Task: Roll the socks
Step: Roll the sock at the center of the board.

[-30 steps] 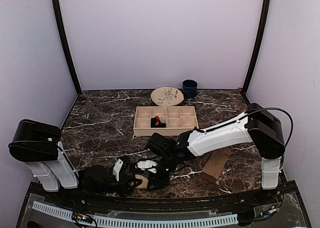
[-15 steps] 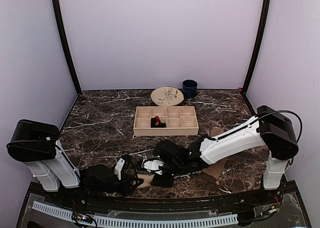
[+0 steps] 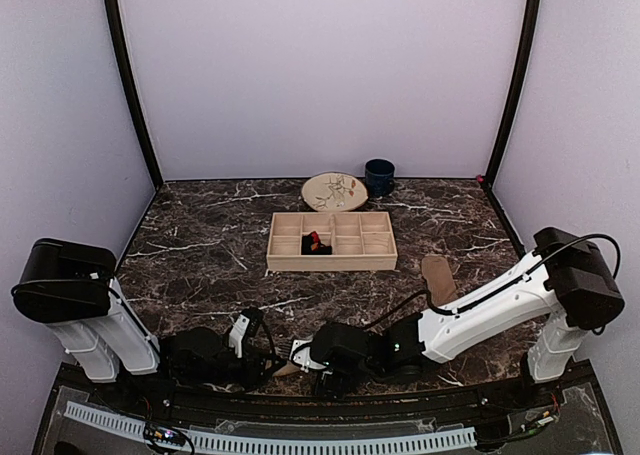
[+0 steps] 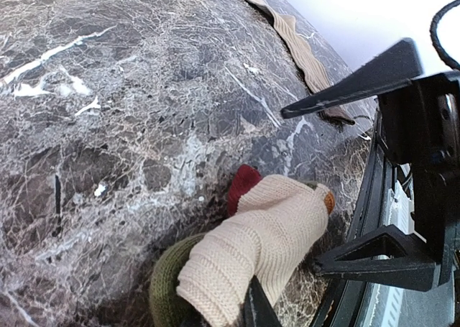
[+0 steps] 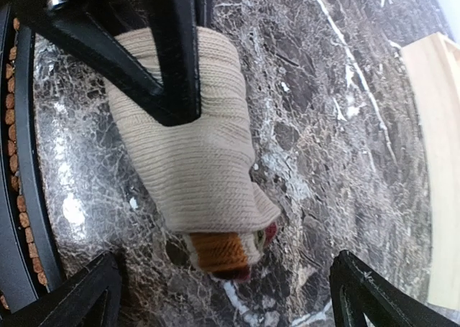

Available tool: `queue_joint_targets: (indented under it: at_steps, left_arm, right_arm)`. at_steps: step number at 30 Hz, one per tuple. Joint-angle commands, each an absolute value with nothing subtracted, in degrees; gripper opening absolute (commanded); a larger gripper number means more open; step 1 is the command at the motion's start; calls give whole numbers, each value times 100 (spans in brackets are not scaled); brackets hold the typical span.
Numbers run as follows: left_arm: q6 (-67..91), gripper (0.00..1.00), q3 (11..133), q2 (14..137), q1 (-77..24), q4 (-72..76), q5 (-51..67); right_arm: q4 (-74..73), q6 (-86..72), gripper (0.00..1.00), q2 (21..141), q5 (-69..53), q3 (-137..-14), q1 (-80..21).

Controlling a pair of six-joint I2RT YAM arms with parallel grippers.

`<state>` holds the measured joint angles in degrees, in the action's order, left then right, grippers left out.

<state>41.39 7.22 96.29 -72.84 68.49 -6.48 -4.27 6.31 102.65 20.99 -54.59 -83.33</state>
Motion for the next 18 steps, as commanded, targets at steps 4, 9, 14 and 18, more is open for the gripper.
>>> queue_joint_targets:
  at_steps: [4,9,14,18]
  left_arm:
    - [4235,10,649,9587,-7157,6057,-431]
    - [4185,9,709,9381,-7044,5713,-169]
    - [4175,9,678,8968,-6933,5282,6]
    - [4149,9,796,8636,-6879,4676,119]
  right_arm:
    - [-335,603,100,10190,2774,-5534,-8479]
    - [-18,1053,95,10331,3072,-5602,-8665]
    - [168,1664,84,10641,3319,-5752,-8777]
    - [320,1982,84,10863,3488,-5902,-8859]
